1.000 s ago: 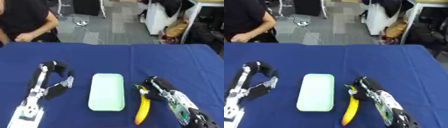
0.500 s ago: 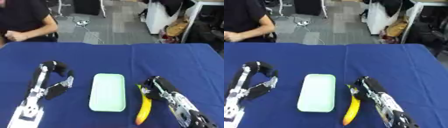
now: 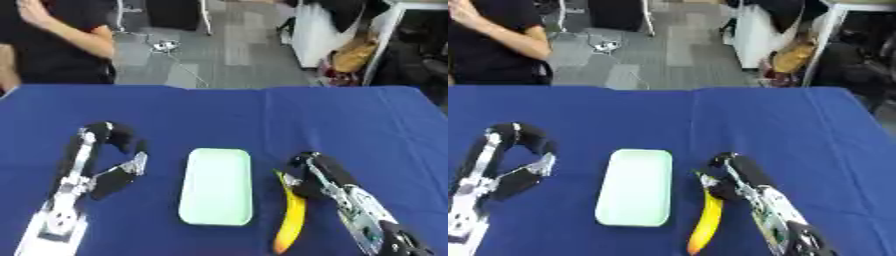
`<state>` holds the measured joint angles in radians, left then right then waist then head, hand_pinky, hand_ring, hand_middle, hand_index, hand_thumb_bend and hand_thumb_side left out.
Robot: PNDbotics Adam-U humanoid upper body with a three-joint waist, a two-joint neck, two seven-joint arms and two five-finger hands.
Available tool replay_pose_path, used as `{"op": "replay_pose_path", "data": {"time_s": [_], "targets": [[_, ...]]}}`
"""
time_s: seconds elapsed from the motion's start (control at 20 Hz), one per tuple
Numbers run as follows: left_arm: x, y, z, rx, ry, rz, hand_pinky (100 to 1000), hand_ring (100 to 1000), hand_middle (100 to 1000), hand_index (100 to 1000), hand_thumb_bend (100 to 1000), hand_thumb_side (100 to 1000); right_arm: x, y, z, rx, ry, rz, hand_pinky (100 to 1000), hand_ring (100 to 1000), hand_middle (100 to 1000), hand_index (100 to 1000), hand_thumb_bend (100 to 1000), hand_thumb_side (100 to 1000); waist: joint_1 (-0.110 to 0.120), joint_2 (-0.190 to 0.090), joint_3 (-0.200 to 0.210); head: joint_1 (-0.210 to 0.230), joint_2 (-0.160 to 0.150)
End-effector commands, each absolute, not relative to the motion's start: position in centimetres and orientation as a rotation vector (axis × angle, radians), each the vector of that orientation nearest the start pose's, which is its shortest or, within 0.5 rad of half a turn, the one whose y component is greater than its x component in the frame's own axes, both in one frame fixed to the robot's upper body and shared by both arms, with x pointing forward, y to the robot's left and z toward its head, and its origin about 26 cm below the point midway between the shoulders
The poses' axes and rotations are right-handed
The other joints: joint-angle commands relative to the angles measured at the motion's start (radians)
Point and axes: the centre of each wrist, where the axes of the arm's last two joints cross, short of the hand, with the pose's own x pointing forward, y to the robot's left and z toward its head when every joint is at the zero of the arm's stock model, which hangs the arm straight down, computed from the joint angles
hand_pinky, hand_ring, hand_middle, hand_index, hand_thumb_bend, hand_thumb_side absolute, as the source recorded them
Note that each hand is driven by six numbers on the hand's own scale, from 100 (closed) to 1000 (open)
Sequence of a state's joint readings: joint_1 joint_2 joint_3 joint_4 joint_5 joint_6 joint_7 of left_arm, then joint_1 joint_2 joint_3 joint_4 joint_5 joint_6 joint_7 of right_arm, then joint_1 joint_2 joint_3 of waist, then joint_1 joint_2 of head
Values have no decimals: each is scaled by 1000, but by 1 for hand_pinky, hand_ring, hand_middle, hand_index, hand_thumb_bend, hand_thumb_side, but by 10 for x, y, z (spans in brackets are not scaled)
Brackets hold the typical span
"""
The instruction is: Pick up objects on the table and place them in the box.
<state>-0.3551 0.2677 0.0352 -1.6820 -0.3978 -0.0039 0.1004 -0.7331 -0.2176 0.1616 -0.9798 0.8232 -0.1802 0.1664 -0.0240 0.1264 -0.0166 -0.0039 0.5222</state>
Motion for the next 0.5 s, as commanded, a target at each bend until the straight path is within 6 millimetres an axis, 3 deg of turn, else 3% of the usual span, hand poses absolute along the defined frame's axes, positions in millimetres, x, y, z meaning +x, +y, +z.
{"op": "replay_pose_path", "data": {"time_s": [0.05,0.1,0.15,0.5], "targets": [[349,276,152,654,-2046,-418,649,454,449,590,100,199,447,-225,111,-516,-1739,1359,487,754,779,837,100,765,-1,-13,-1,3,-13],[349,277,152,654,-2045,-418,650,454,449,590,100,199,446,-231,119,-487,-1783,1373,485,756,778,835,100,811,-3,-13,-2,3,-16],[349,277,152,655,-2045,-419,650,454,449,590,100,200,445,-236,126,-462,-1823,1381,487,757,777,834,100,763,-4,-13,-2,3,-18],[349,278,152,659,-2044,-422,650,455,449,590,100,201,434,-256,169,-403,-1988,1412,492,755,771,829,100,755,-8,-14,0,1,-25]]}}
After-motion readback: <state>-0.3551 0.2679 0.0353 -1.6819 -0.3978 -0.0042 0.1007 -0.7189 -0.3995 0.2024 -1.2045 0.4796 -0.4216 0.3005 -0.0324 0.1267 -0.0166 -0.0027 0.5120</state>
